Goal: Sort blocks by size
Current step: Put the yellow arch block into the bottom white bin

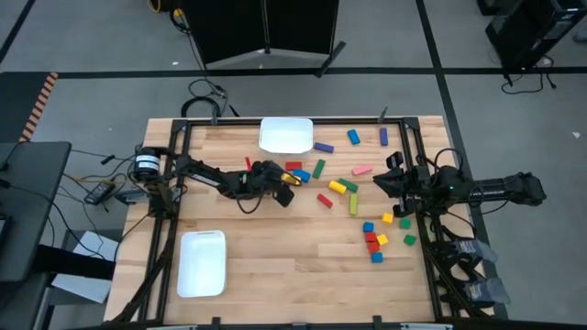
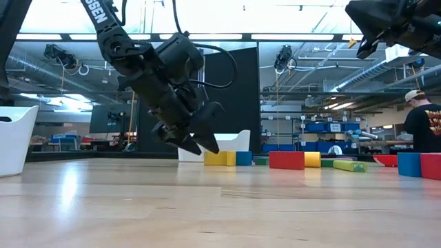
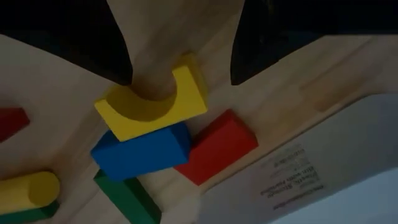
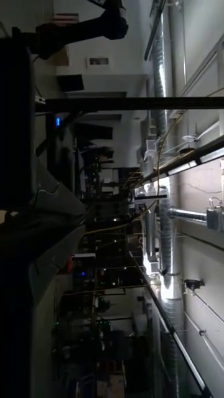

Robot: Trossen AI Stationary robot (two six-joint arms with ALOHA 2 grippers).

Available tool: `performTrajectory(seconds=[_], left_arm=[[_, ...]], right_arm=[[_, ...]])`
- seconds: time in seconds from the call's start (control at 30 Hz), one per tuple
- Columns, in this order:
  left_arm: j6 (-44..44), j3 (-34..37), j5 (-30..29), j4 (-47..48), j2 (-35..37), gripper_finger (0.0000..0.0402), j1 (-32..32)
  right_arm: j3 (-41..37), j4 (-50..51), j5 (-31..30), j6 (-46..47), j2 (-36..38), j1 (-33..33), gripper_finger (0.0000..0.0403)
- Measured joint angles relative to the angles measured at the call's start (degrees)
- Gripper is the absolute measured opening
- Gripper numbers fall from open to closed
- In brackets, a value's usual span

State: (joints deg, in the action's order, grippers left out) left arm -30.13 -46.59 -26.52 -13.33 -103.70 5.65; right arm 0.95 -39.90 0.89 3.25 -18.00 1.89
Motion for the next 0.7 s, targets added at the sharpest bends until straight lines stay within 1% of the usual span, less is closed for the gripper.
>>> performTrajectory(seconds=[0.27, 0.4, 0.47, 0.53, 0.7], left_arm=[[0.0, 0.0, -1.0, -5.8, -5.2, 0.0264, 0.7], [0.1, 0.0, -2.4, -8.0, -6.3, 0.0233, 0.7], [0.1, 0.0, -3.0, -8.0, -6.3, 0.0205, 0.7], [0.6, 0.0, -3.6, -7.9, -6.4, 0.0168, 0.7], [1.4, 0.0, -3.5, -8.0, -6.4, 0.0049, 0.7]], right_arm=[[0.0, -0.6, 0.0, 0.0, 0.0, 0.0, 0.0048], [0.0, -0.6, 0.0, 0.0, 0.0, 0.0, 0.0048], [0.0, -0.5, 0.0, 0.0, 0.0, 0.0, 0.0048], [0.0, -0.5, 0.0, 0.0, 0.0, 0.0, 0.0048], [0.0, -0.5, 0.0, 0.2, 0.0, 0.0, 0.0048]])
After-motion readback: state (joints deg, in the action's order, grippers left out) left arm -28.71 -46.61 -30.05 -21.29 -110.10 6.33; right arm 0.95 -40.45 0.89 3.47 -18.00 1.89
